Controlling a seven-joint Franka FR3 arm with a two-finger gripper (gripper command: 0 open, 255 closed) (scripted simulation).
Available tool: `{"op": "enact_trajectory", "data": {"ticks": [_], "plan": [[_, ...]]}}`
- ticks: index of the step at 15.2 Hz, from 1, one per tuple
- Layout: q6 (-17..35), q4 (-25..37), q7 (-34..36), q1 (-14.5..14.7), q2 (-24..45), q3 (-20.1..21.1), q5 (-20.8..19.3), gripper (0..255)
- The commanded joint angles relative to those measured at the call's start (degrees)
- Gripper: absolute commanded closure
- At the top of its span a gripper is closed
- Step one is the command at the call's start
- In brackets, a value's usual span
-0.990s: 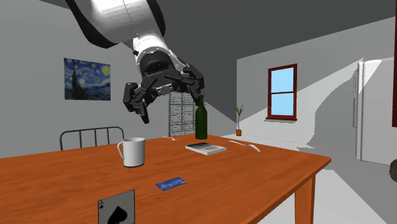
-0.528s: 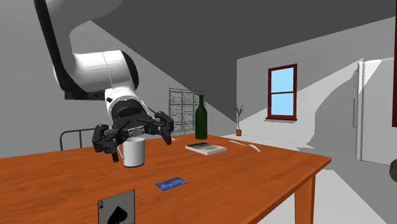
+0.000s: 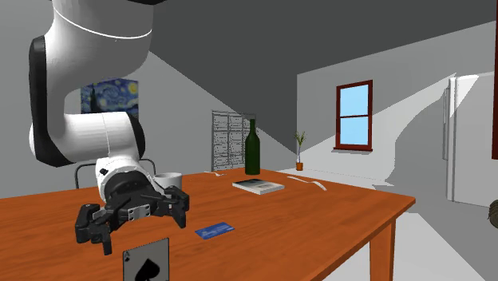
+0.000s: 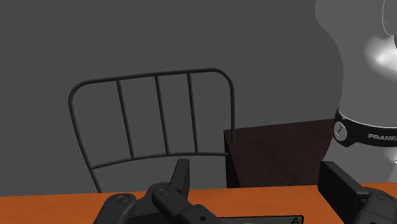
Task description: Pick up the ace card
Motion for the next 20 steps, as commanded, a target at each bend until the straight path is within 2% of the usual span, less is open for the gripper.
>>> {"op": "enact_trajectory", "data": {"ticks": [1, 5, 6, 15, 20], "plan": [[0.7, 0.1, 0.6, 0.3, 1.3, -0.4, -0.3, 0], [1.7, 0.1, 1.5, 0.5, 2.7, -0.8, -0.5, 0], [1.8, 0.0, 1.5, 0.5, 2.7, -0.8, -0.5, 255], [1.7, 0.1, 1.5, 0.5, 2.7, -0.8, -0.5, 255], [-0.3, 0.1, -0.2, 0.1, 0.0, 0.0, -0.1, 255]]}}
